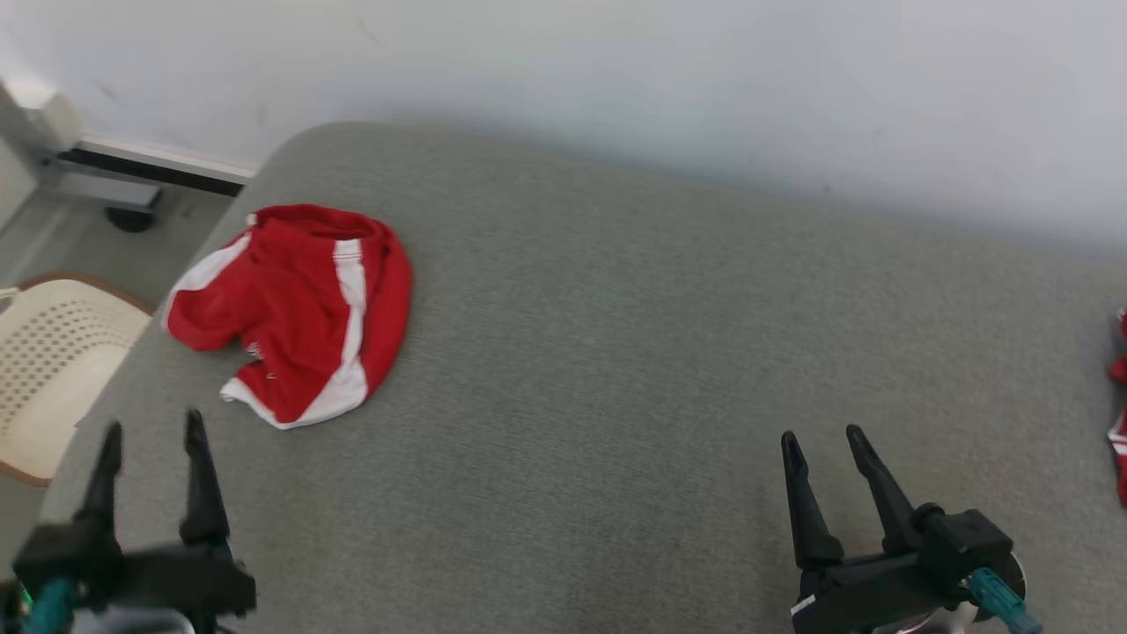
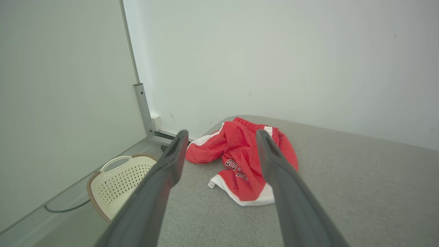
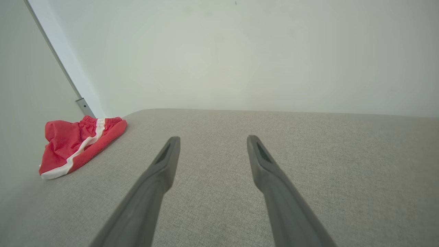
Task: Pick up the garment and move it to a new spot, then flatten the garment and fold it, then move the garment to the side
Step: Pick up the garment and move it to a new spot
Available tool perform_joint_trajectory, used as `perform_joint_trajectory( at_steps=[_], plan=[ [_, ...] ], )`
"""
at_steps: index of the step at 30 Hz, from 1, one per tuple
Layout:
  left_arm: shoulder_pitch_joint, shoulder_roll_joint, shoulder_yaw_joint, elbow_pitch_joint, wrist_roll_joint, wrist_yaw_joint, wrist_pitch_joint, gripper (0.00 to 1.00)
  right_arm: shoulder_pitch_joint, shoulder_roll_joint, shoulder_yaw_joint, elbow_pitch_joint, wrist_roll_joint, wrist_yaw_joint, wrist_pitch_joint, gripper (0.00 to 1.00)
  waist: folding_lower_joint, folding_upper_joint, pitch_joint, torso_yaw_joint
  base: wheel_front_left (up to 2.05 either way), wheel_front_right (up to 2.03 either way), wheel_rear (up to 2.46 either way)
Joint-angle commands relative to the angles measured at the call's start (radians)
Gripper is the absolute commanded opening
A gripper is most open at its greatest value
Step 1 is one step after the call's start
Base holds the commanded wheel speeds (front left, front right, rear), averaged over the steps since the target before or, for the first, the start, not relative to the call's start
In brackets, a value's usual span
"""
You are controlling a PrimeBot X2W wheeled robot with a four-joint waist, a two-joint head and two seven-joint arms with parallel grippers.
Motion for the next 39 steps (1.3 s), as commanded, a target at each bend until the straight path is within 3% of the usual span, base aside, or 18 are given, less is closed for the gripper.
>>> perform_joint_trajectory(
  at_steps=[1, 9, 18, 29, 39],
  plan=[
    [-0.048, 0.013, 0.012, 0.012, -0.017, -0.005, -0.003, 1.0, -0.016, -0.001, 0.002, -0.007, -0.005, -0.003, -0.001, 1.0, -0.0001, -0.0001, 0.083, -0.091, 0.0, 0.0, 0.0],
    [-0.284, 0.135, 0.033, 0.151, -0.027, -0.013, -0.003, 1.0, -0.082, -0.001, 0.004, -0.04, 0.002, -0.003, 0.0, 1.0, -0.0001, -0.0001, 0.2, -0.208, 0.0, 0.0, 0.0],
    [-0.499, 0.249, 0.045, 0.347, -0.087, -0.012, 0.027, 1.0, -0.149, -0.001, 0.02, -0.053, 0.016, -0.003, 0.0, 1.0, -0.0001, -0.0001, 0.296, -0.289, 0.0, 0.0, 0.0],
    [-0.615, 0.297, 0.02, 0.602, -0.138, -0.007, 0.151, 1.0, -0.179, 0.0, 0.024, -0.048, 0.008, -0.003, 0.0, 1.0, -0.0001, -0.0001, 0.324, -0.32, 0.0, 0.0, 0.0],
    [-0.666, 0.303, 0.037, 0.839, -0.195, 0.013, 0.433, 1.0, -0.183, 0.0, 0.029, -0.041, -0.001, -0.003, 0.0, 1.0, -0.0001, -0.0001, 0.315, -0.324, 0.0, 0.0, 0.0]
  ],
)
